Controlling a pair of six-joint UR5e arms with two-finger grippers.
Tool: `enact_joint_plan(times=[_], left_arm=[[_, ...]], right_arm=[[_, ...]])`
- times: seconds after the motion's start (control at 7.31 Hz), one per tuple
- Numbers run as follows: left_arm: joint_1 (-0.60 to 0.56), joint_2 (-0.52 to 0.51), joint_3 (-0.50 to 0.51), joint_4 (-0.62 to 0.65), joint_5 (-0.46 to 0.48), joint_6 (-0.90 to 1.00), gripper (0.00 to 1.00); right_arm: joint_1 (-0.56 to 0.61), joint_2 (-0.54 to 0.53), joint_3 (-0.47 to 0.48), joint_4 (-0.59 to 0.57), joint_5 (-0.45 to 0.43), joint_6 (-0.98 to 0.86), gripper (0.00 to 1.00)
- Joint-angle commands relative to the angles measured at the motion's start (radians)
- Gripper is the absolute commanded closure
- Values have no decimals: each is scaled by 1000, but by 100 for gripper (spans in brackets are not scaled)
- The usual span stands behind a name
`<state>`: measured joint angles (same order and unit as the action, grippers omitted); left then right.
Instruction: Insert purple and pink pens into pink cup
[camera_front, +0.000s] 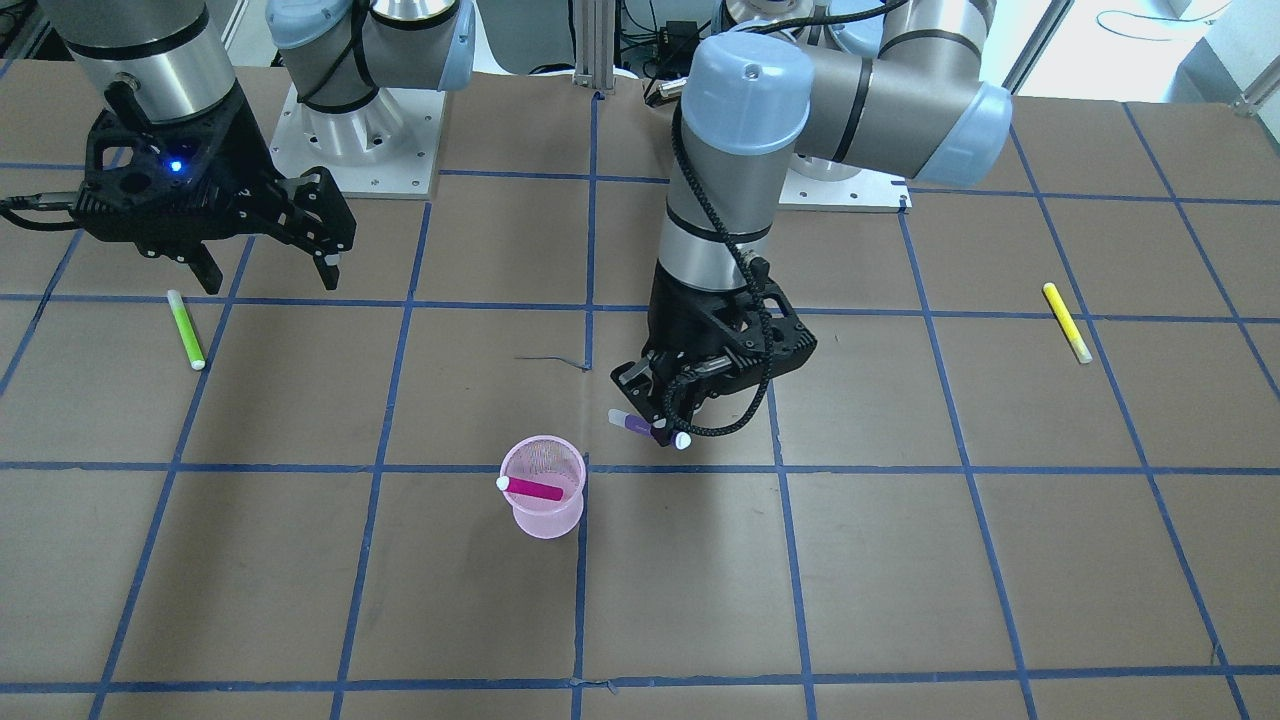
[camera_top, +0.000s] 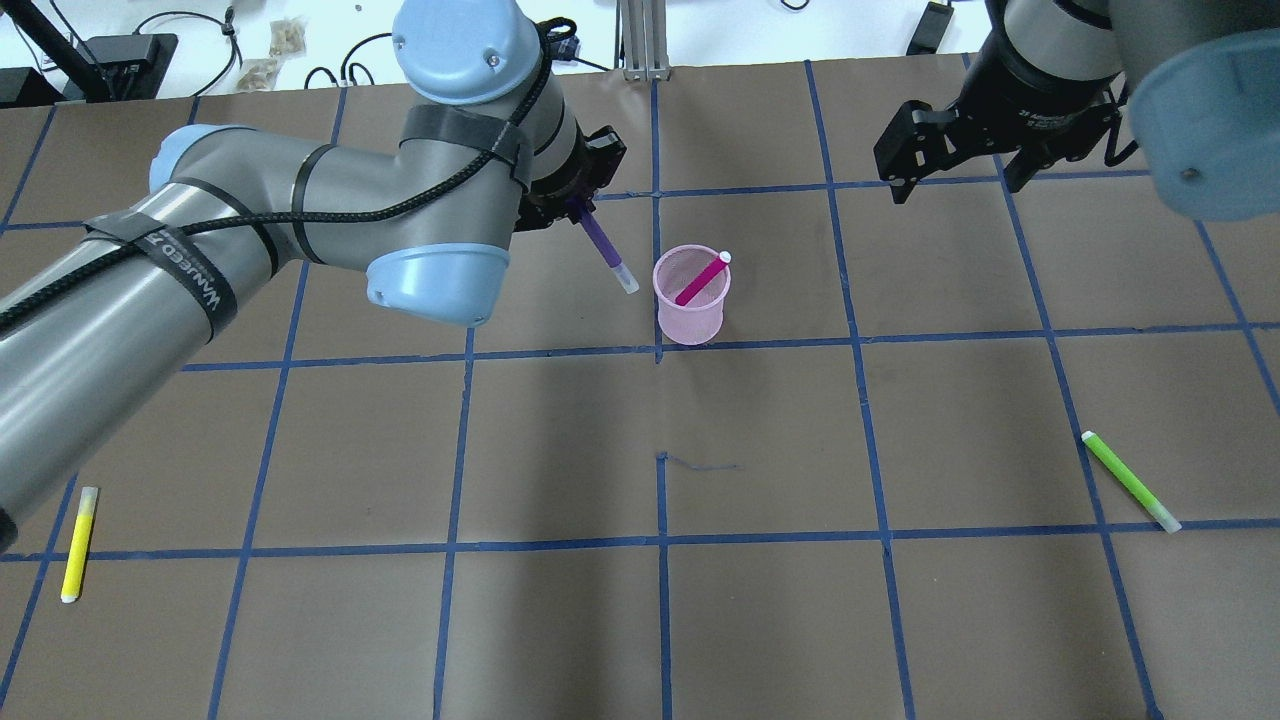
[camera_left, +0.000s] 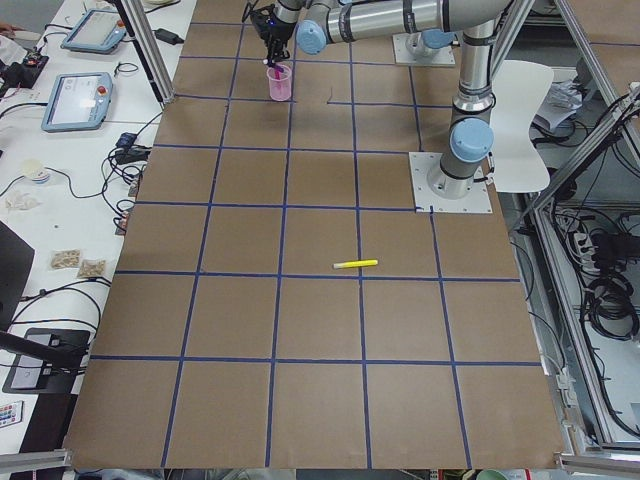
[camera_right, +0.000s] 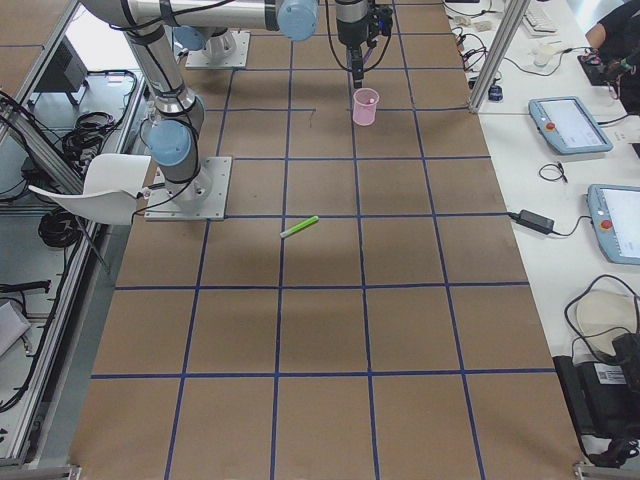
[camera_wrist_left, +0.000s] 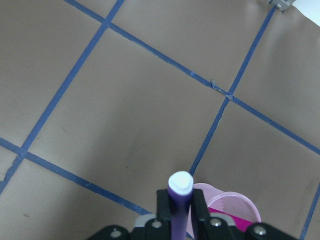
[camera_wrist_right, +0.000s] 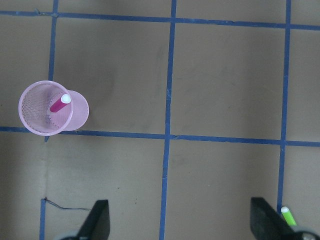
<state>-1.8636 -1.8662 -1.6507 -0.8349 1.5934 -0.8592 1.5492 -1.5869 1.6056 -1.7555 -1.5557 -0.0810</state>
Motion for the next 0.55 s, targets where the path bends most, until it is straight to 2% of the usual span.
enact_joint_plan(times=[0.0,0.41], left_arm=[[-29,-33,5,42,0,-81,100],[-34,-59,6,114,0,-77,100]], right_arm=[[0,5,-10,-1,2,1,0],[0,4,-3,-5,6,1,0]])
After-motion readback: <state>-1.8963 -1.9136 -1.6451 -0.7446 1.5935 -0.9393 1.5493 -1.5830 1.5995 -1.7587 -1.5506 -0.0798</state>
